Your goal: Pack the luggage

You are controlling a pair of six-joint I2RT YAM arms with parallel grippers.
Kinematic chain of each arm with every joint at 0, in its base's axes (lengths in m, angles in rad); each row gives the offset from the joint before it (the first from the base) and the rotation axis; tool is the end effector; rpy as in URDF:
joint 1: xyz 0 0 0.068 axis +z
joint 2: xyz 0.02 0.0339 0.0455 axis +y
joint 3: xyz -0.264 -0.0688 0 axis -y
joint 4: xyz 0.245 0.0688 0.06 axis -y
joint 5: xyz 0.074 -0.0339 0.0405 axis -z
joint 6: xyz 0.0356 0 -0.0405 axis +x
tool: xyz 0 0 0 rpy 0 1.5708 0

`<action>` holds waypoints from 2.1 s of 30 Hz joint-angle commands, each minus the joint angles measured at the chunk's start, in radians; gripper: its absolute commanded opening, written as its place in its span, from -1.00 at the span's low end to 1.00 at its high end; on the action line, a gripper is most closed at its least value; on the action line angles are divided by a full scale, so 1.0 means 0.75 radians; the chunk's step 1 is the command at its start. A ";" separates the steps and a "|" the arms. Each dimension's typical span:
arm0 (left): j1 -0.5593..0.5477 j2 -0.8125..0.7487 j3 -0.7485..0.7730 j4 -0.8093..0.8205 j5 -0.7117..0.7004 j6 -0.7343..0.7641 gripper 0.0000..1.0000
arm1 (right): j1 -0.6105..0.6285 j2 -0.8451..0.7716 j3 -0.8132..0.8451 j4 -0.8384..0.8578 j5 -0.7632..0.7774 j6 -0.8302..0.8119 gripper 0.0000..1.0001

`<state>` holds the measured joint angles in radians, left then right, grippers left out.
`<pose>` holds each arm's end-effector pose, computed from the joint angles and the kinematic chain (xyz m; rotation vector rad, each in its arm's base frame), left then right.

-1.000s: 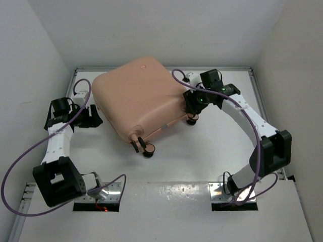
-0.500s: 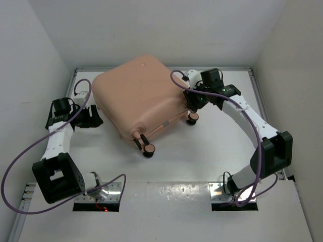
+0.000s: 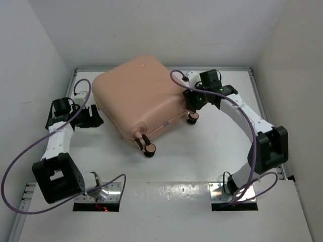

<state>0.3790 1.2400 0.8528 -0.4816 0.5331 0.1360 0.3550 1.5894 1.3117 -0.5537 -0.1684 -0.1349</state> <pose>0.2402 0.0762 0.2463 -0.0507 2.3201 -0.3944 0.3266 0.1274 0.2874 -0.6602 2.3166 0.3044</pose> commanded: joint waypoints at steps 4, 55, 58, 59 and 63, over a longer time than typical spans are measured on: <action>0.000 -0.033 -0.004 0.071 0.009 -0.058 0.62 | -0.074 -0.039 0.000 0.186 0.096 0.057 0.56; 0.446 -0.105 0.037 0.301 0.249 -0.627 0.77 | -0.083 0.208 -0.788 1.100 0.020 1.967 -0.99; 0.458 -0.093 0.037 0.301 0.248 -0.627 0.77 | -0.091 0.259 -0.714 1.064 0.114 1.984 -0.99; 0.458 -0.093 0.037 0.301 0.248 -0.627 0.77 | -0.097 0.268 -0.688 1.055 0.130 1.986 -0.99; 0.470 -0.066 0.037 0.301 0.248 -0.627 0.77 | -0.176 0.313 -0.622 1.063 0.275 1.971 -0.99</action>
<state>0.7143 1.1812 0.8734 -0.2878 0.7097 -0.3271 0.2897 1.7996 0.7826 0.1883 -0.1383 1.3331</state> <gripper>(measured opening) 0.884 0.003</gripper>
